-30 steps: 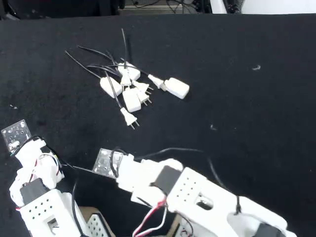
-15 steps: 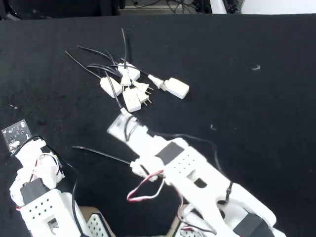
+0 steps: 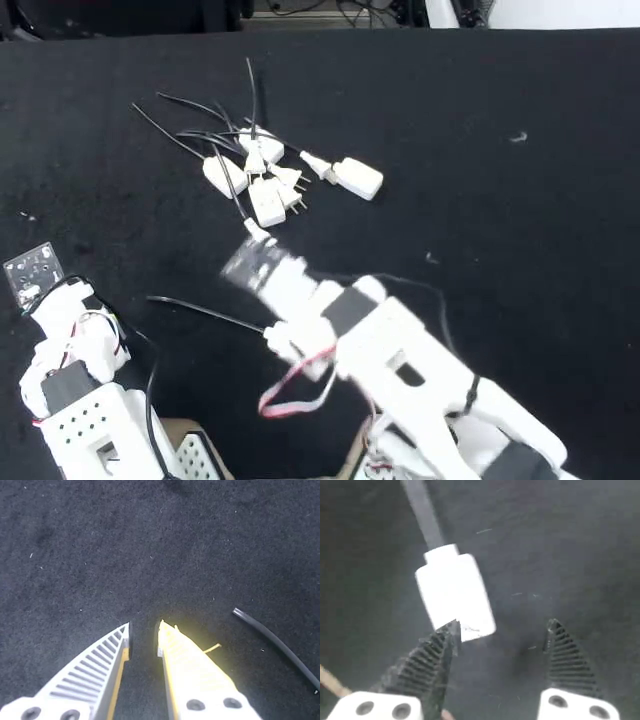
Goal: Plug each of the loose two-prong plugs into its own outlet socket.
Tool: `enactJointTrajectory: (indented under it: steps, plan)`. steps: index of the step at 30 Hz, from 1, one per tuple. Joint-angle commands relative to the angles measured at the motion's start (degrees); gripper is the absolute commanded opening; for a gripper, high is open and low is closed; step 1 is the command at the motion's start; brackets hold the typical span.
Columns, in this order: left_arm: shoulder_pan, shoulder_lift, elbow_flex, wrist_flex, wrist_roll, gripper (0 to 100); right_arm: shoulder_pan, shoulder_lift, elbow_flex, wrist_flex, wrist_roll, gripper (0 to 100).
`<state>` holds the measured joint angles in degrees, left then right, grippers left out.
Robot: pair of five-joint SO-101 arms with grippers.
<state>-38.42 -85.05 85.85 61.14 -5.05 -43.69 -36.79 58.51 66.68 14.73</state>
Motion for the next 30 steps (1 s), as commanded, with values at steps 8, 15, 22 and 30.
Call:
enactJointTrajectory:
  steps: [8, 15, 22, 30]
  plan:
    - [0.48, -0.53, -0.4, 0.09, -0.53, 11, -4.92, -6.55, 12.09, -11.78, 0.35, 26.1]
    - [0.48, -0.53, -0.4, 0.09, -0.53, 11, 8.09, -6.81, 11.03, -15.03, 6.51, 26.1]
    - [0.48, -0.53, -0.4, 0.18, -0.53, 11, 13.27, -6.55, 11.38, -22.59, 8.7, 26.1]
    - [0.48, -0.53, -0.4, 0.18, -0.53, 11, 13.98, -6.46, 11.56, -33.05, 5.89, 26.1]
